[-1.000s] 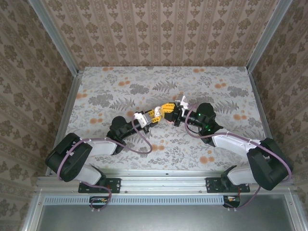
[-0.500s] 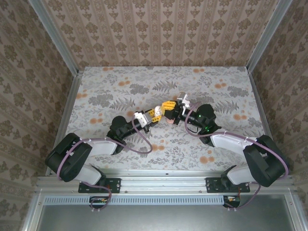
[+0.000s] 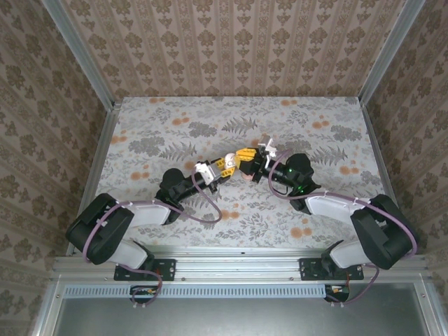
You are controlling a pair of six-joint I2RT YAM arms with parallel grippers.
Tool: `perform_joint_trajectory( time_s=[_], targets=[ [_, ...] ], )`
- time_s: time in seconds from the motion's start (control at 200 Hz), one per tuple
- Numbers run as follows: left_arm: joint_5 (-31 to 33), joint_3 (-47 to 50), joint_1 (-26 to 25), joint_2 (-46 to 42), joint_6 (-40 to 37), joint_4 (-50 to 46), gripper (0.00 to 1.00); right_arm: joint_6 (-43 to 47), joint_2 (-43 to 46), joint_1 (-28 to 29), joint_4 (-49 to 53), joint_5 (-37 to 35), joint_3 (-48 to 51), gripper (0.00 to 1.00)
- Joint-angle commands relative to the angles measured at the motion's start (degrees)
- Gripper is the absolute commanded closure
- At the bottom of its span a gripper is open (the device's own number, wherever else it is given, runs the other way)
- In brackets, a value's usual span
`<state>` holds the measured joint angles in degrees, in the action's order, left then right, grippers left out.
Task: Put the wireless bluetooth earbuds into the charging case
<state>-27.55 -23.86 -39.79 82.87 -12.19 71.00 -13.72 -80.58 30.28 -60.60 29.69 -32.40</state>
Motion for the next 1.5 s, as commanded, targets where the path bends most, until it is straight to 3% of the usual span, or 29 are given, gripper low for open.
perform_joint_trajectory(
  time_s=[0.0,1.495],
  targets=[
    [0.02,-1.87,-0.4,-1.22,0.14,2.57,1.0,-1.71,-1.29,0.57,-2.68,-0.6,0.22,0.81],
    [0.96,-2.35,-0.86,-0.52,-0.34,2.56,1.0,1.05,0.42,3.22,5.95,3.46,-2.0,0.81]
  ],
)
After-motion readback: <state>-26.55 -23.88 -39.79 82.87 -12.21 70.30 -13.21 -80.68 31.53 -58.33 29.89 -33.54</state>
